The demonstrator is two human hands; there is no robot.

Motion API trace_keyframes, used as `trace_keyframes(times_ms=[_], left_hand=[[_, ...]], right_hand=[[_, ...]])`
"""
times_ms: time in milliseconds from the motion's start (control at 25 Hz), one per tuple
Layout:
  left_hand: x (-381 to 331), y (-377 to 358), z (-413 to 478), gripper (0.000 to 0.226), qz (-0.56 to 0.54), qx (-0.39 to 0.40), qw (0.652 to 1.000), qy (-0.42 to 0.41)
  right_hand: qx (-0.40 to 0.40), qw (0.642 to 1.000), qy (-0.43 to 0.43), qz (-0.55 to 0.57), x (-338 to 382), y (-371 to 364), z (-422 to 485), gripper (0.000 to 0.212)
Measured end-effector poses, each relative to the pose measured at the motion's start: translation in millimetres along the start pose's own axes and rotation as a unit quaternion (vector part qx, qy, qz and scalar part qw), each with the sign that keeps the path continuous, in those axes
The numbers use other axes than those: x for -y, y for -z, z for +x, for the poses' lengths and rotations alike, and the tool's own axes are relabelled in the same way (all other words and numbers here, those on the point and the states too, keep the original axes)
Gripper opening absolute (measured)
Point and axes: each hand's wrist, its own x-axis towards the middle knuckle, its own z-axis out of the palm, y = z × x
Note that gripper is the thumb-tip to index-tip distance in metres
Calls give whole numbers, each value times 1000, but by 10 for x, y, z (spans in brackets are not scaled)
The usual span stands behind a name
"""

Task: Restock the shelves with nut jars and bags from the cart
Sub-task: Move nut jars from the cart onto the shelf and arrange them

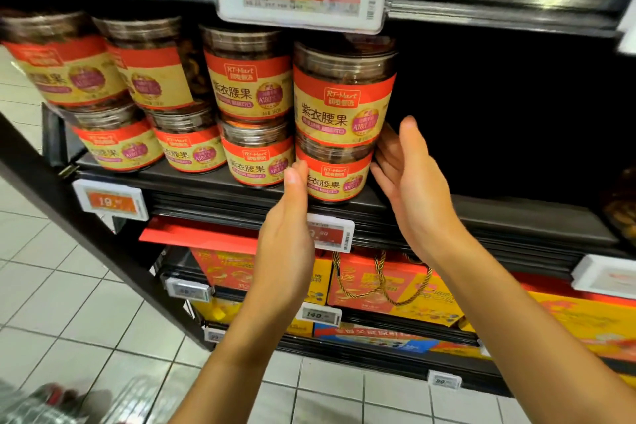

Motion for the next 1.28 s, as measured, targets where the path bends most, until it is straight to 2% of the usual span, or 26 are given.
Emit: trace_keyframes(times_ms=[80, 200, 280, 360, 480, 600, 680, 840, 960, 1120, 1200, 1280], left_hand=[[-55, 1, -35, 68, 14, 0, 1000, 7], [-213, 63, -179, 46, 28, -23, 999, -2], [-370, 213, -418, 42, 9, -82, 997, 10], [-604, 376, -750, 29, -23, -119, 991, 50], [-1076, 709, -1383, 27, -16, -158, 980, 122], [-1510, 1080, -2029, 28, -5, -208, 967, 149], [-1708, 1309, -2392, 28, 1, -247, 955, 162], [-1961, 1992, -3123, 29, -29, -358, 918, 170], [-2053, 2690, -3587, 29, -53, -443, 881, 158], [-2195, 3923, -4033, 27, -59, -503, 849, 152], [-2284, 4670, -4260, 27, -57, -534, 828, 163], [-2287, 5341, -4444, 27, -42, -556, 806, 199]], right_hand=[[4, 1000, -4, -3, 28, -6, -22, 36], [-31, 997, -51, -42, 113, 11, -111, 52], [-86, 992, -75, -56, 211, -32, -351, 46], [-88, 991, -82, -50, 374, -145, -701, 27], [51, 986, -149, -57, 727, -547, -1348, 19], [191, 963, -182, -60, 1079, -999, -1876, 17], [249, 947, -193, -68, 1218, -1297, -2159, 17], [396, 882, -240, -85, 1297, -2138, -2822, 22], [451, 858, -239, -59, 1338, -2969, -3169, 26], [518, 825, -225, -33, 1361, -4232, -3454, 25], [533, 813, -229, -57, 1270, -4940, -3591, 23], [545, 797, -225, -134, 1040, -5567, -3674, 27]])
